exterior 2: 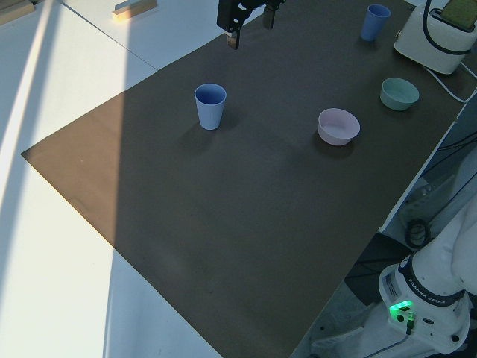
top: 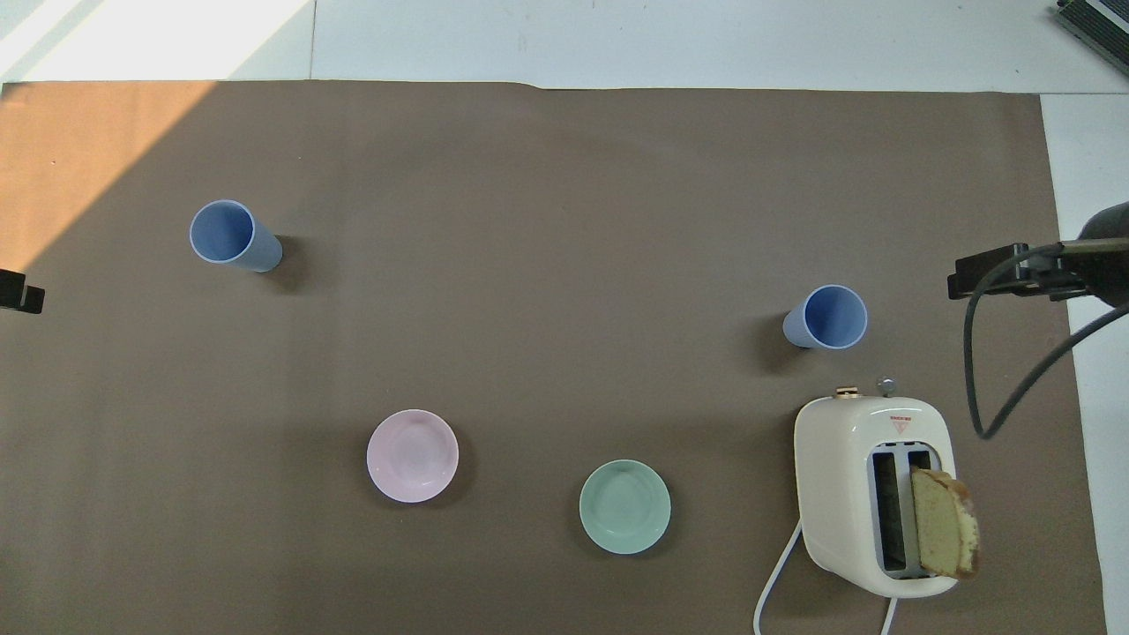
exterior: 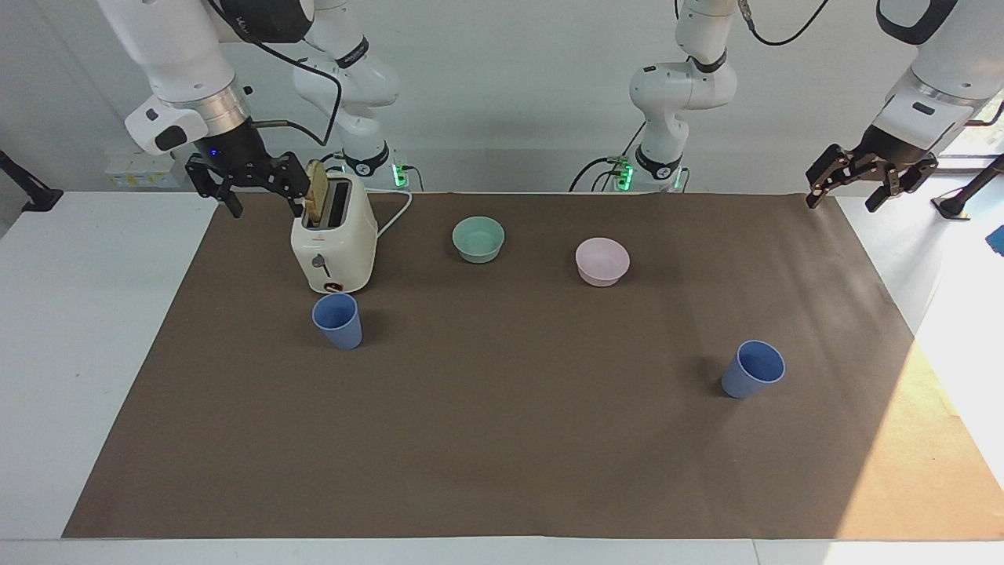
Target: Stack blue cups with both arms
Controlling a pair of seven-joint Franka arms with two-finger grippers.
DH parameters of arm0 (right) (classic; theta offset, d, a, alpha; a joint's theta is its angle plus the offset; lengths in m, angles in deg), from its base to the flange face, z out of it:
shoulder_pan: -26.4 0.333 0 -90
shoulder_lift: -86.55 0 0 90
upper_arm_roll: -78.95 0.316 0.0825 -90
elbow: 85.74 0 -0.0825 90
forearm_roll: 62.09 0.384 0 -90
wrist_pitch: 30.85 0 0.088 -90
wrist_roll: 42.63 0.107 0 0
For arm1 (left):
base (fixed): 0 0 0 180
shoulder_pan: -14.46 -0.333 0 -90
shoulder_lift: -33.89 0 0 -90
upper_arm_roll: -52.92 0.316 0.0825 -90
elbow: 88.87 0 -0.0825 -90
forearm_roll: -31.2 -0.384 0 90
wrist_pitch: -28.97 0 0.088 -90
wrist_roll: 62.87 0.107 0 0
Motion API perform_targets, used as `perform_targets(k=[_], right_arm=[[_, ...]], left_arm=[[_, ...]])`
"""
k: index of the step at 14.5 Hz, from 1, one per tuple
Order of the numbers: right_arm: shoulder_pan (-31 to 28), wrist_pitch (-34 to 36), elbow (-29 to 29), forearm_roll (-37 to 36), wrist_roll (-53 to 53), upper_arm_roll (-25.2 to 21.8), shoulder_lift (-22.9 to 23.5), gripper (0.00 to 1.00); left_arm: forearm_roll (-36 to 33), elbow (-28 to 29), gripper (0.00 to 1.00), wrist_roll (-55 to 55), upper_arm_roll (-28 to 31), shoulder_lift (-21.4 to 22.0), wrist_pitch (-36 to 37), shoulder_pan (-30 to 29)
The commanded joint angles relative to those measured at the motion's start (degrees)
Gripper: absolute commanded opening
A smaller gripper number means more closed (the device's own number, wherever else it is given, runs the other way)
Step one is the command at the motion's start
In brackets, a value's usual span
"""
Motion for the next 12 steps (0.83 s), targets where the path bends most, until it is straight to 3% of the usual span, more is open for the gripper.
perform_targets(k=[1, 6, 12], right_arm=[[-0.3, 0.0, -0.2, 0.0, -0.4, 0.2, 0.0, 1.00], [-0.3, 0.0, -0.2, 0.0, -0.4, 0.2, 0.0, 1.00], [-0.3, 0.0, -0.2, 0.0, -0.4, 0.2, 0.0, 1.00]], left_arm=[[-0.3, 1.5, 1.00, 0.1, -0.4, 1.2, -2.8, -0.3], [0.0, 4.5, 1.00, 0.6, -0.7, 0.1, -8.7, 0.2], [1.2, 14.5, 1.00, 3.1, -0.8, -2.6, -25.1, 0.6]])
